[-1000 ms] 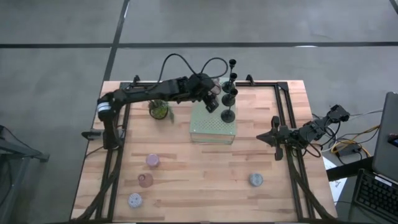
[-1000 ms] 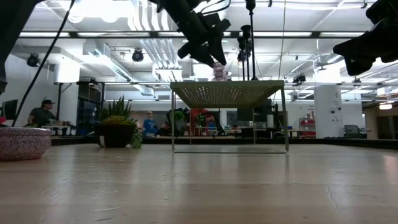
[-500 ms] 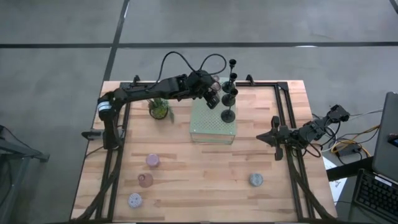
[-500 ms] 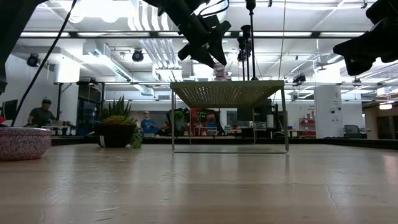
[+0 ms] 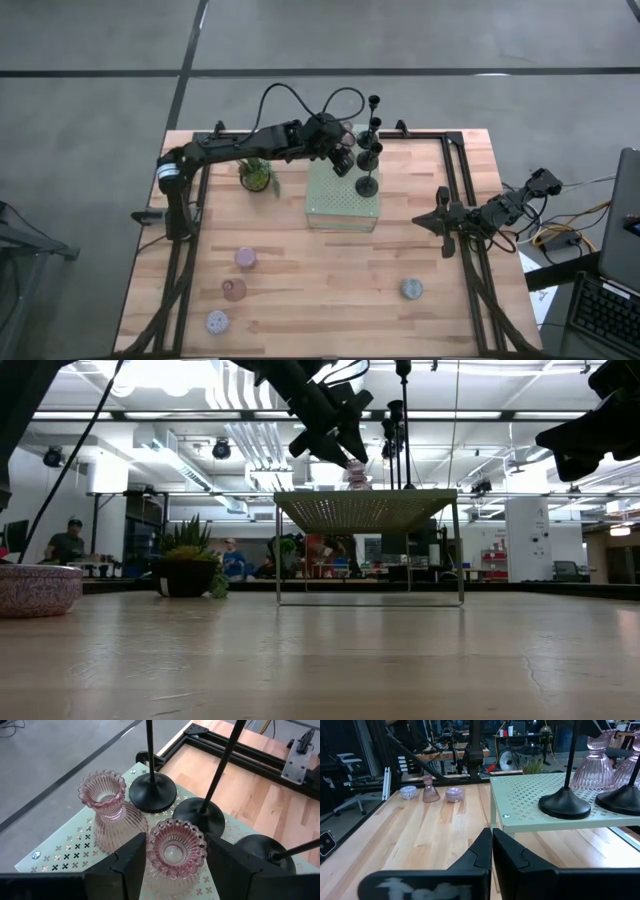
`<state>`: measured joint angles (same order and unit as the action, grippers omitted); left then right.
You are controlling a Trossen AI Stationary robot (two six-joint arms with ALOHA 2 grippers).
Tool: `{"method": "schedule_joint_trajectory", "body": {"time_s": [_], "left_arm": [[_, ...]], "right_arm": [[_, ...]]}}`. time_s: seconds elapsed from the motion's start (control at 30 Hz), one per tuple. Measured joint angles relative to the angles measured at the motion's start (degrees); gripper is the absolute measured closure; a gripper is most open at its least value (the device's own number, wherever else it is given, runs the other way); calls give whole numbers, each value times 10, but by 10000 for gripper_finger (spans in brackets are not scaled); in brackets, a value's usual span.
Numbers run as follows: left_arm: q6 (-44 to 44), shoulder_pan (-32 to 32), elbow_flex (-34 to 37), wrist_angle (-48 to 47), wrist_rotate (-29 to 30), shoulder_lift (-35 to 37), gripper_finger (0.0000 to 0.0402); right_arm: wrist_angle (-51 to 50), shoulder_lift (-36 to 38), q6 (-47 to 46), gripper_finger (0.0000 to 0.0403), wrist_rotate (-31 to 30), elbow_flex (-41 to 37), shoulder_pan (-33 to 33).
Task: Pick & Place candle stick holders
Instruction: Put the top pink candle holder on the shelf aligned with the other pink candle holder
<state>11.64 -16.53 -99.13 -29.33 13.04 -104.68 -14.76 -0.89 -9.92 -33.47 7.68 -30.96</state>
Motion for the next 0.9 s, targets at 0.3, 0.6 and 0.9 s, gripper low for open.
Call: {"method": "schedule_joint_trajectory", "body": {"time_s": [0.3, 0.6, 0.9], "left_arm": [[-2, 0, 12, 4, 1, 0, 209], [-4, 0, 28, 39, 3, 0, 209], [-1, 1, 29, 40, 1, 0, 209]], "right_arm": [[0, 0, -1, 394, 0, 0, 0], [0, 0, -1, 394, 0, 0, 0], [0, 0, -1, 394, 0, 0, 0]]}}
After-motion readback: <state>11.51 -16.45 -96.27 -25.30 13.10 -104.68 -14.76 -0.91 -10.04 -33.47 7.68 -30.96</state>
